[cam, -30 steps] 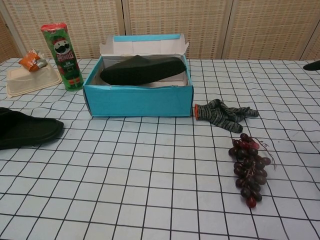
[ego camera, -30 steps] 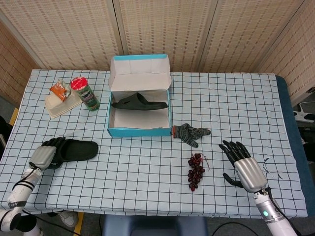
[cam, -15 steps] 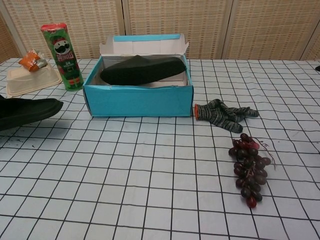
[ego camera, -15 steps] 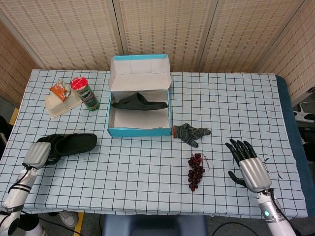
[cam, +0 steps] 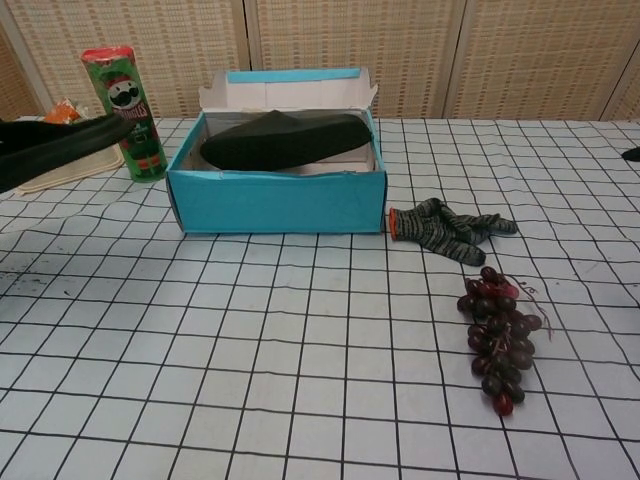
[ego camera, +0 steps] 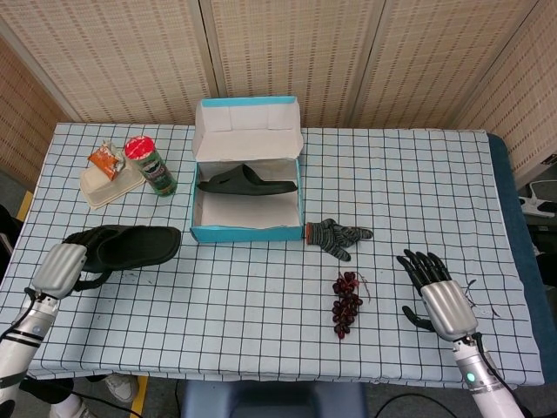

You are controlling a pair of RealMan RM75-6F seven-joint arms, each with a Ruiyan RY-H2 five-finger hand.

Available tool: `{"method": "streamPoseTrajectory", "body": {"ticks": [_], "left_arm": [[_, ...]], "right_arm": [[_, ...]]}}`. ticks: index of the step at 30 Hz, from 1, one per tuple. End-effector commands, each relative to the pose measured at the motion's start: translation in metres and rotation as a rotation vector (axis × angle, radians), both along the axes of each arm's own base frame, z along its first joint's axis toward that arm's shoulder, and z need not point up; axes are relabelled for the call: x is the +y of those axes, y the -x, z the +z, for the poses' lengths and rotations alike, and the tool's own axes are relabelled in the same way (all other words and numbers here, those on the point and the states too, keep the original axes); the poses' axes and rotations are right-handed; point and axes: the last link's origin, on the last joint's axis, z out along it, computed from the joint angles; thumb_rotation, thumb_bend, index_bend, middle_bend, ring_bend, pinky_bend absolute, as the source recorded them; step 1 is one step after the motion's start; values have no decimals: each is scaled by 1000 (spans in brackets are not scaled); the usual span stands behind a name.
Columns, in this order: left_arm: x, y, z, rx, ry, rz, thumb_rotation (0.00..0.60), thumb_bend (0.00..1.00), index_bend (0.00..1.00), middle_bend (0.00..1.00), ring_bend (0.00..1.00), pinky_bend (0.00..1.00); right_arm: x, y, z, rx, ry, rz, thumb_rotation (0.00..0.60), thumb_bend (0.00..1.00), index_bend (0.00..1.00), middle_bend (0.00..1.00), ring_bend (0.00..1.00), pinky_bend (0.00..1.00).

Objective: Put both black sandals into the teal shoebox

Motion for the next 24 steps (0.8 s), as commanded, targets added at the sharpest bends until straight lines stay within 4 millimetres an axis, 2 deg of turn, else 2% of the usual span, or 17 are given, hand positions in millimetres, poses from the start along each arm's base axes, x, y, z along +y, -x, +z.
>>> {"method": "streamPoseTrajectory", "body": {"ticks": [1, 3, 5, 6, 7, 10, 17, 21, 24], "left_arm": [[6, -48, 25, -25, 19, -85, 600, 911, 667, 804, 674, 725], [10, -58, 27, -16, 24, -105, 600, 934, 671, 811, 684, 736], [21, -84, 28, -8, 36, -148, 600, 947, 675, 816, 688, 741], [36, -115, 25, -34, 53, -203, 600, 947, 675, 817, 689, 742], [50, -130, 22, -43, 62, -215, 600, 947, 676, 819, 690, 744], [73, -158, 11, -77, 65, -224, 600, 946, 679, 822, 693, 747], [103, -192, -17, -85, 160, -208, 600, 937, 684, 829, 693, 742], [119, -200, -30, -21, 198, -191, 600, 936, 685, 830, 693, 738], [130, -208, -41, -35, 205, -173, 600, 931, 685, 830, 693, 738]], "right_arm": [[0, 0, -1, -3, -6, -2, 600, 203, 0, 0, 0, 0], [0, 1, -1, -7, -9, -4, 600, 203, 0, 0, 0, 0], [0, 2, -2, -16, -10, -9, 600, 203, 0, 0, 0, 0], [2, 4, -2, -21, -10, -23, 600, 203, 0, 0, 0, 0], [3, 6, -1, -25, -8, -31, 600, 203, 0, 0, 0, 0], [3, 9, 1, -34, -4, -42, 600, 203, 0, 0, 0, 0], [2, 15, -2, -46, -20, -67, 600, 203, 0, 0, 0, 0], [1, 18, -4, -60, -39, -78, 600, 203, 0, 0, 0, 0], [1, 20, -5, -64, -45, -85, 600, 203, 0, 0, 0, 0]]}}
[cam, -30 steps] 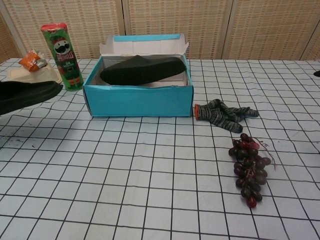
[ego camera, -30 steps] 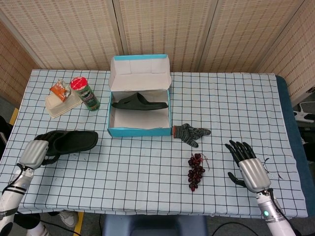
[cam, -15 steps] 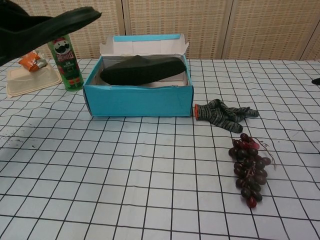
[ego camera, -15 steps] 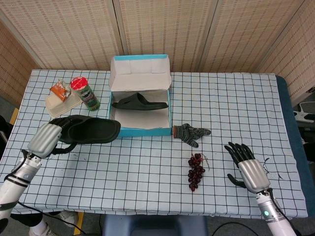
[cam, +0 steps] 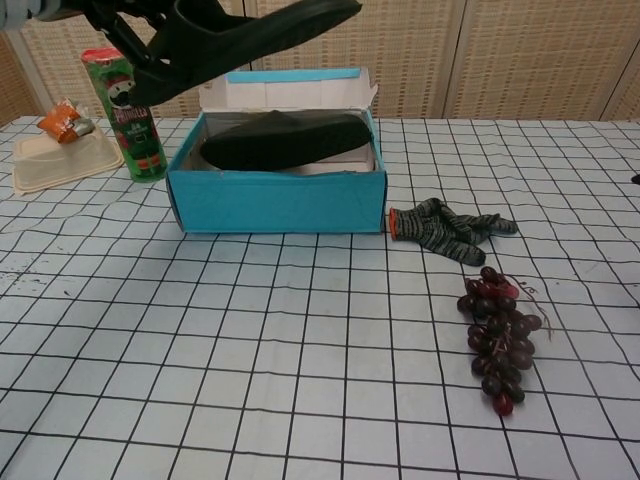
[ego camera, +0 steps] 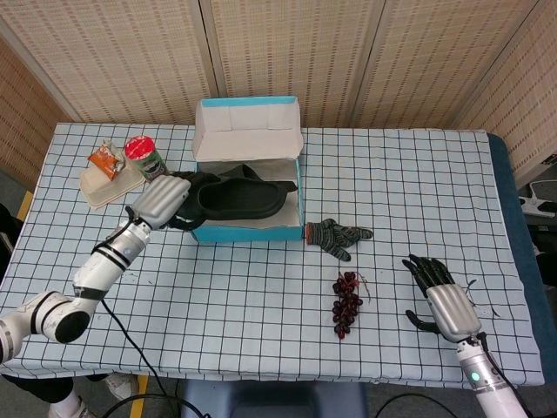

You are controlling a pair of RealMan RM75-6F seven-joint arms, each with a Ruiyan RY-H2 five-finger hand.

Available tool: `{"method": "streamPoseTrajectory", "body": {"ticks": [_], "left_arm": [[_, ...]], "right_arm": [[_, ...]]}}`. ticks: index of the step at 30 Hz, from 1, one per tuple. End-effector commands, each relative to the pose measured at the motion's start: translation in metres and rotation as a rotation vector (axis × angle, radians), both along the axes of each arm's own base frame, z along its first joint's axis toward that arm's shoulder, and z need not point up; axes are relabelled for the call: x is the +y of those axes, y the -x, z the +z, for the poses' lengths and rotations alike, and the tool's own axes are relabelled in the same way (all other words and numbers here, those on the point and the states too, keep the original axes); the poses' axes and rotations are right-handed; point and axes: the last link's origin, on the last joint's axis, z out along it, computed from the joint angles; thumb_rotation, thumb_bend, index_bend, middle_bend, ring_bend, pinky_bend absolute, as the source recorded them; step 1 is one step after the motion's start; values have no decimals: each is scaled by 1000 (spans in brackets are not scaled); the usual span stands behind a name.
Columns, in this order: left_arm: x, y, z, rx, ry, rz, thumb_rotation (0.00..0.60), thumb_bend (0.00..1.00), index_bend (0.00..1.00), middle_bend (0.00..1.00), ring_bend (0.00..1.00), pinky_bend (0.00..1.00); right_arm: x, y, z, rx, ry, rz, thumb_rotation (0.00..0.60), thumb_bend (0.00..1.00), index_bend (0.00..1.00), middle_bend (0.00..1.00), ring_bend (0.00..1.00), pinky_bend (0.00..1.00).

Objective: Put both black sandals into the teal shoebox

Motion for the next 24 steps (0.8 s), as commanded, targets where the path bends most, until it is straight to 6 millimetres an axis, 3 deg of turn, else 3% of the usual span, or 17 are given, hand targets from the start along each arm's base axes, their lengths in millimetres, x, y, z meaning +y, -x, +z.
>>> {"method": "streamPoseTrajectory", "body": {"ticks": [1, 10, 13, 17, 24], "left_arm": [[17, -14, -18, -5, 0, 11, 600, 930, 684, 830, 693, 738], [30, -31, -59, -76, -97, -24, 600, 912, 683, 833, 693, 741], [32, -32, -78, -34, -206, -75, 600, 909, 682, 837, 693, 741], [35, -31, -101, -1, -217, -84, 600, 908, 681, 839, 693, 740], [32, -31, -112, 4, -197, -103, 600, 907, 682, 840, 693, 740]], "right_arm": [[0, 2, -2, -5, -9, -10, 600, 203, 0, 0, 0, 0], [0, 6, -2, -17, -28, -30, 600, 203, 0, 0, 0, 0], [1, 7, -4, -24, -40, -34, 600, 203, 0, 0, 0, 0], [1, 8, -3, -22, -42, -34, 600, 203, 0, 0, 0, 0], [-1, 11, -5, -26, -57, -46, 600, 203, 0, 0, 0, 0]]}}
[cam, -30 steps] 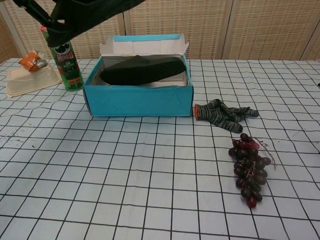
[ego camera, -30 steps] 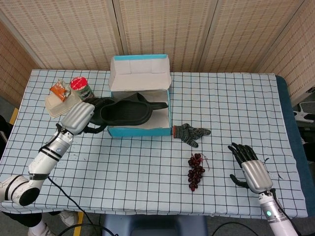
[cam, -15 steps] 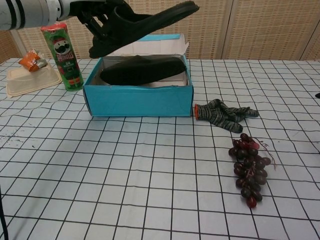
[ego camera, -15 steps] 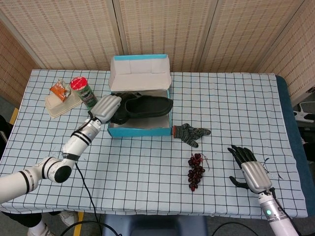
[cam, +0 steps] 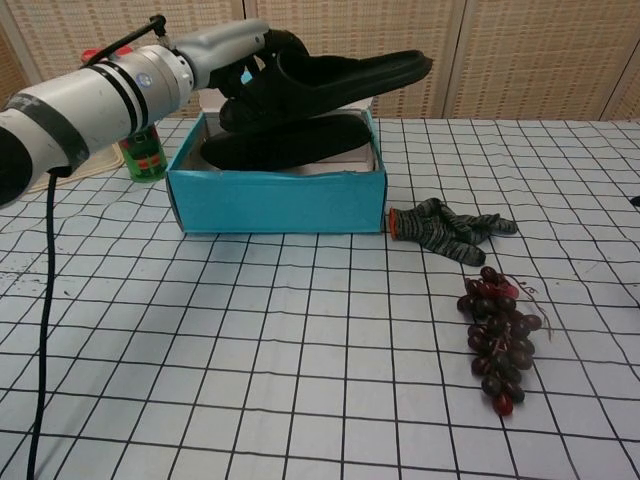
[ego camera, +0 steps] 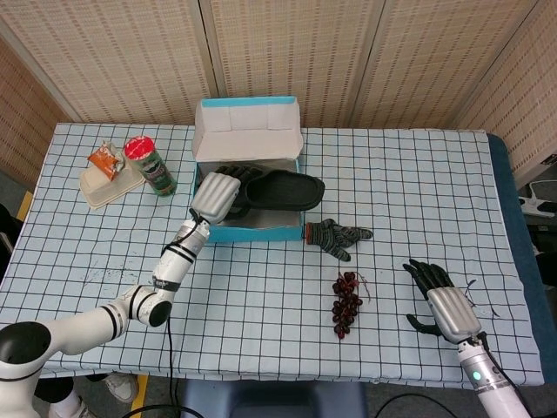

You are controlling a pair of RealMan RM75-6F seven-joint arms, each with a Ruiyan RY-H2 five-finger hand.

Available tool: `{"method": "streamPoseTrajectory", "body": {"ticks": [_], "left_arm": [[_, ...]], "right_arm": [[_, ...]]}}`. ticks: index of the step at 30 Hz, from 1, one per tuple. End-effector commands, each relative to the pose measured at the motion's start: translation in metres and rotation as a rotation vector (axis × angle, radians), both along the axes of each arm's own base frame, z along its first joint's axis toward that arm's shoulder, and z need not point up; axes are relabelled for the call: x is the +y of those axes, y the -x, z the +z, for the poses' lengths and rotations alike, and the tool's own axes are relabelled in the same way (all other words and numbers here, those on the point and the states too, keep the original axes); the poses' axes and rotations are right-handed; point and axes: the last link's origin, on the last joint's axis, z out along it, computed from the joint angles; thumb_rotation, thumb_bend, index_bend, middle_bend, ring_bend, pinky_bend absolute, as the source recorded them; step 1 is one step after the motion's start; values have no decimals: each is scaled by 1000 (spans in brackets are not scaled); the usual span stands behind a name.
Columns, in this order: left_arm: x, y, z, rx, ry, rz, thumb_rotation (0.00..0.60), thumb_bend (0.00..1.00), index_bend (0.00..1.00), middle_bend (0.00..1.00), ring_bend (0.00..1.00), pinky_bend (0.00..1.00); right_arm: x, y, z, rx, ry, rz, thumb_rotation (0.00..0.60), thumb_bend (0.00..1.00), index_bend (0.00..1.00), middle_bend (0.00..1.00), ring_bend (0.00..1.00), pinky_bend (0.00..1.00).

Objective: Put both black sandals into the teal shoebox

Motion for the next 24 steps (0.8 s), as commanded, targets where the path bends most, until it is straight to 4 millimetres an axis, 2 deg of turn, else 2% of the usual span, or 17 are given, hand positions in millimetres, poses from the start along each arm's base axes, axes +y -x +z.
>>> {"method": "streamPoseTrajectory", "body": {"ticks": [1, 10, 24], "left_arm": [[-3, 0, 0, 0, -5, -15, 600, 906, 681, 840, 693, 740], [-18, 10, -7, 31, 11, -43, 600, 910, 682, 843, 693, 740], [3, 15, -25, 91, -1, -2, 600, 896, 682, 841, 693, 734]], "right_arm": [[-1, 1, -1, 0, -6, -1, 600, 203, 0, 0, 0, 0], [-2, 2, -4, -7, -19, -1, 600, 203, 0, 0, 0, 0], [-2, -1, -4, -11, -26, 5, 600, 203, 0, 0, 0, 0]]}}
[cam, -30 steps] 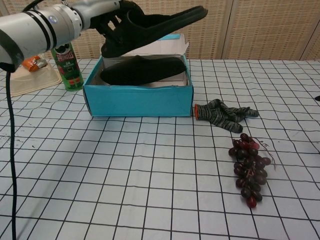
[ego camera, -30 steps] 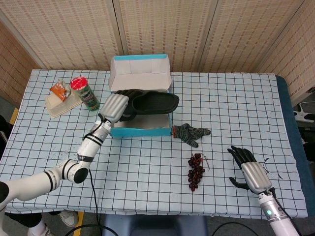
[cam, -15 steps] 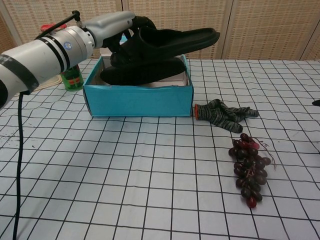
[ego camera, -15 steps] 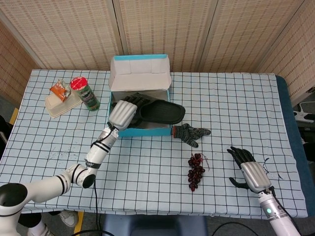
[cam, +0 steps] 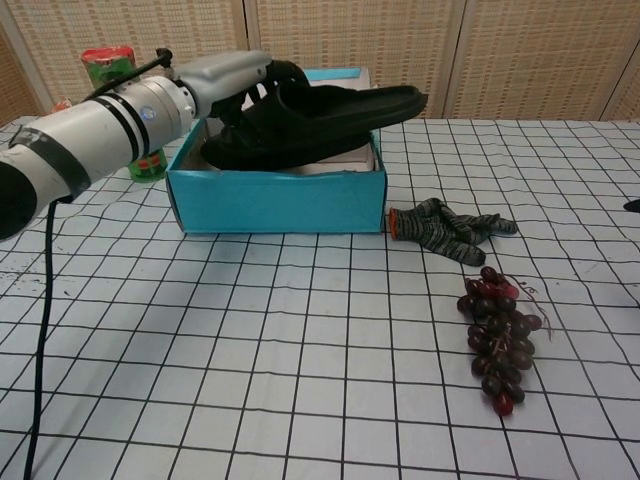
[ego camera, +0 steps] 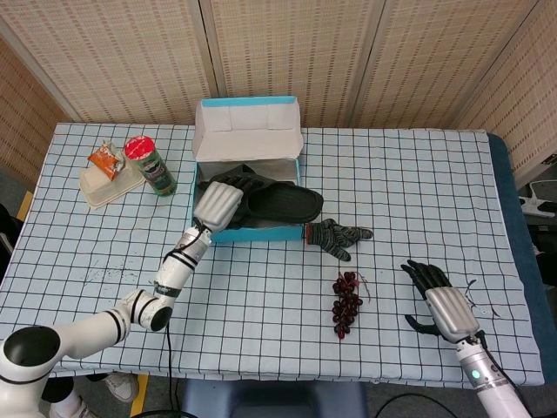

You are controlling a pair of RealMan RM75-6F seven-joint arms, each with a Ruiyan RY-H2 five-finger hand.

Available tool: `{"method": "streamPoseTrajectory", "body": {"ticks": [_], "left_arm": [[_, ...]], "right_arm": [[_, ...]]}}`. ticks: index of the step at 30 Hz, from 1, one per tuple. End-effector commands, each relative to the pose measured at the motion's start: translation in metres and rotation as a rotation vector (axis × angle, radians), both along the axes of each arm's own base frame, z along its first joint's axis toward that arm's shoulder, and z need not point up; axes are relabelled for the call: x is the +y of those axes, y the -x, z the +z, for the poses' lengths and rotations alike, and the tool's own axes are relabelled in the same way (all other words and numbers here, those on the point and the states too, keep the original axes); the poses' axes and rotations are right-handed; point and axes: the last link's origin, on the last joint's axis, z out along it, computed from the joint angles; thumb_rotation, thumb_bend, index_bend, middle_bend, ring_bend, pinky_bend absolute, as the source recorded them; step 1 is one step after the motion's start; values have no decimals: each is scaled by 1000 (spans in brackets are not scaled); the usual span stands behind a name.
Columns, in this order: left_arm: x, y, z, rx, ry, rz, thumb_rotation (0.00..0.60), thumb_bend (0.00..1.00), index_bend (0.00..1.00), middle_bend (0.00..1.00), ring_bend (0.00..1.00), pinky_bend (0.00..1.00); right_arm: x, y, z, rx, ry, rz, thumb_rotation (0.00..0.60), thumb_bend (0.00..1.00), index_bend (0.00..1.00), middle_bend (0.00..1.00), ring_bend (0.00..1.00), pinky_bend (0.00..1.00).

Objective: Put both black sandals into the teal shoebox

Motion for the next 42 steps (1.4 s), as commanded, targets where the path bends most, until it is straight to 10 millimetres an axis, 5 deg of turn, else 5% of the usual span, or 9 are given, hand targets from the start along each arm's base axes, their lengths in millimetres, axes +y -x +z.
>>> {"method": "streamPoseTrajectory", "body": {"ticks": [1, 24, 35, 42], "left_arm": [[8, 2, -7, 45, -28, 3, 600, 894, 682, 840, 693, 734], [27, 39, -24, 179, -63, 65, 600, 876, 682, 840, 693, 732], [27, 21, 22, 50, -106, 47, 600, 876, 683, 841, 693, 733], [30, 35, 33, 103, -162, 116, 600, 876, 683, 843, 693, 734]], "right_arm": [[0, -1, -1, -3, -7, 6, 600, 203, 0, 0, 0, 0], [1, 2, 2, -13, -19, -2, 600, 203, 0, 0, 0, 0], [2, 1, 1, -15, -24, -1, 600, 203, 0, 0, 0, 0], [4, 0, 0, -19, -33, 3, 600, 203, 0, 0, 0, 0]]}}
